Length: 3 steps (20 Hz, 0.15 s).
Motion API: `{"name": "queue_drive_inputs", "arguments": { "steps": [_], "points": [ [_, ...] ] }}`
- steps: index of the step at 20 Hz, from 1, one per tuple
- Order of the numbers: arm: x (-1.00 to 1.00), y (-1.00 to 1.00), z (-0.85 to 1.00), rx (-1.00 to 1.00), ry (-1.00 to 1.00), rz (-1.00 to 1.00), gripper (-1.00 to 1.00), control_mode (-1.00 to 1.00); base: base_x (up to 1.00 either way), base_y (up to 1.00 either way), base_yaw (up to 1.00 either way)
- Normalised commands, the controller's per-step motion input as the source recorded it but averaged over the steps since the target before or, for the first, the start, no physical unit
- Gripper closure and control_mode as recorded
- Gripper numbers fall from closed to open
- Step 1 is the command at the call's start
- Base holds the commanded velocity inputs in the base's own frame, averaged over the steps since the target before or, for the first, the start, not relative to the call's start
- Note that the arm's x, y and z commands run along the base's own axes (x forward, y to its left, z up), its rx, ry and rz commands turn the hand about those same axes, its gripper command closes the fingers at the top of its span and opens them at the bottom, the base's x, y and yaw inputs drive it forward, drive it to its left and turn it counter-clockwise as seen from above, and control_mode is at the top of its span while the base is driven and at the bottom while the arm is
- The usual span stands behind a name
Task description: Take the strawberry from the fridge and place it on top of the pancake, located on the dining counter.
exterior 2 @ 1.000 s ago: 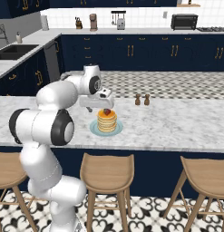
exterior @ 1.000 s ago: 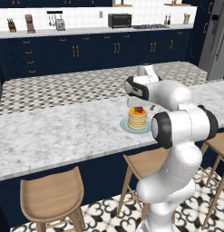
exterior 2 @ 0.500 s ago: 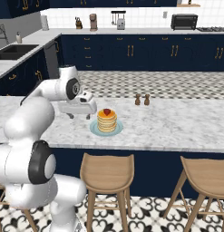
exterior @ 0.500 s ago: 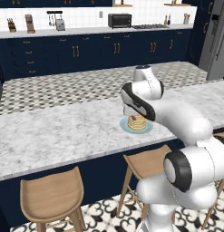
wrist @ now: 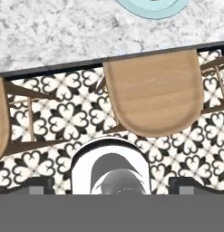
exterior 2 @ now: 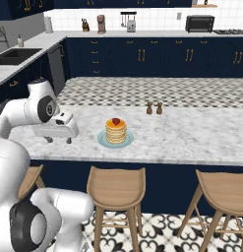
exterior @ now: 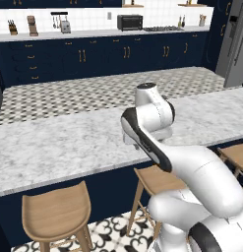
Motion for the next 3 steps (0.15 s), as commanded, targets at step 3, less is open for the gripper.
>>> {"name": "queue_drive_inputs", "arguments": {
  "steps": [3],
  "points": [
    [-0.84, 0.55, -0.31, 0.03, 0.00, 0.05, -1.00, -1.00, 0.00, 0.00, 0.00]
  ]
}}
